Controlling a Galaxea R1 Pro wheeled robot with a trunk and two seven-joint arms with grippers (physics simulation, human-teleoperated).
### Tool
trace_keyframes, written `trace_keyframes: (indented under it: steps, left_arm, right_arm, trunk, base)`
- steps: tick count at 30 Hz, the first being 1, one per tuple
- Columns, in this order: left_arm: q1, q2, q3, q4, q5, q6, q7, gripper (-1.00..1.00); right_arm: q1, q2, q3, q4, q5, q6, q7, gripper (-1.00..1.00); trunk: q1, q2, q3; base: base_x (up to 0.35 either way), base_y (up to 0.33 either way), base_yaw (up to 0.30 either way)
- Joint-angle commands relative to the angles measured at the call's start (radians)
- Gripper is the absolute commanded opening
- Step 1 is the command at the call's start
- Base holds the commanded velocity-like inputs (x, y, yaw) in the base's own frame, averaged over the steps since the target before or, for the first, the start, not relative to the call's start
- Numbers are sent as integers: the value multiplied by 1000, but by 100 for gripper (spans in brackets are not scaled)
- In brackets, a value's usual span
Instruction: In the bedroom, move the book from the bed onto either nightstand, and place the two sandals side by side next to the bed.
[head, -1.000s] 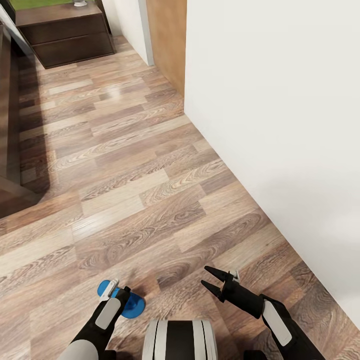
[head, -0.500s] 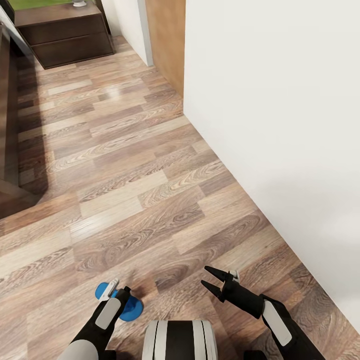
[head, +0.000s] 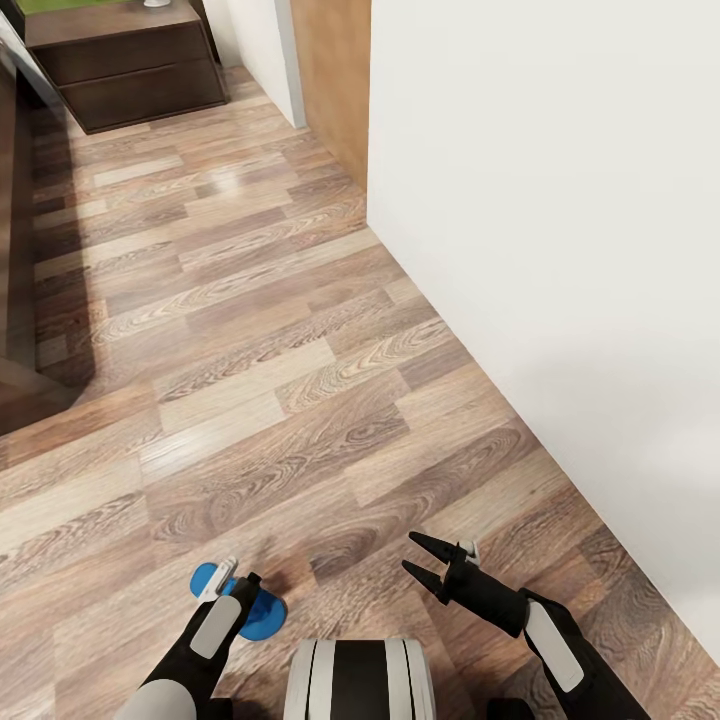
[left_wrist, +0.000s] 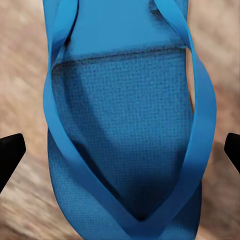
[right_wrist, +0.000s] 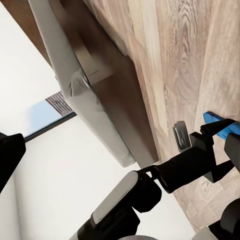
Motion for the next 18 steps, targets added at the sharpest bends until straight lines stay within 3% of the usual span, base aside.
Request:
trace_keyframes:
  steps: [1, 8, 9, 18]
  left_arm:
    - [0, -1, 5, -3, 5, 5, 3, 100]
    - [0, -2, 5, -3, 4, 5, 3, 100]
    - [0, -2, 5, -3, 4, 5, 3, -100]
    - [0, -2, 4, -3, 3, 5, 4, -100]
  right_arm:
    - [0, 0, -1, 0, -2, 5, 1, 100]
    - [0, 0, 0, 0, -2, 5, 1, 100]
    - [0, 0, -1, 0, -2, 5, 1, 100]
    - [0, 0, -1, 0, -2, 5, 1, 100]
  trunk:
    - [0, 0, -1]
    - [0, 0, -1]
    - [0, 0, -1]
    - [0, 0, -1]
  base:
    - [0, 0, 0]
    - [0, 0, 0]
    - [0, 0, 0]
    - [0, 0, 0]
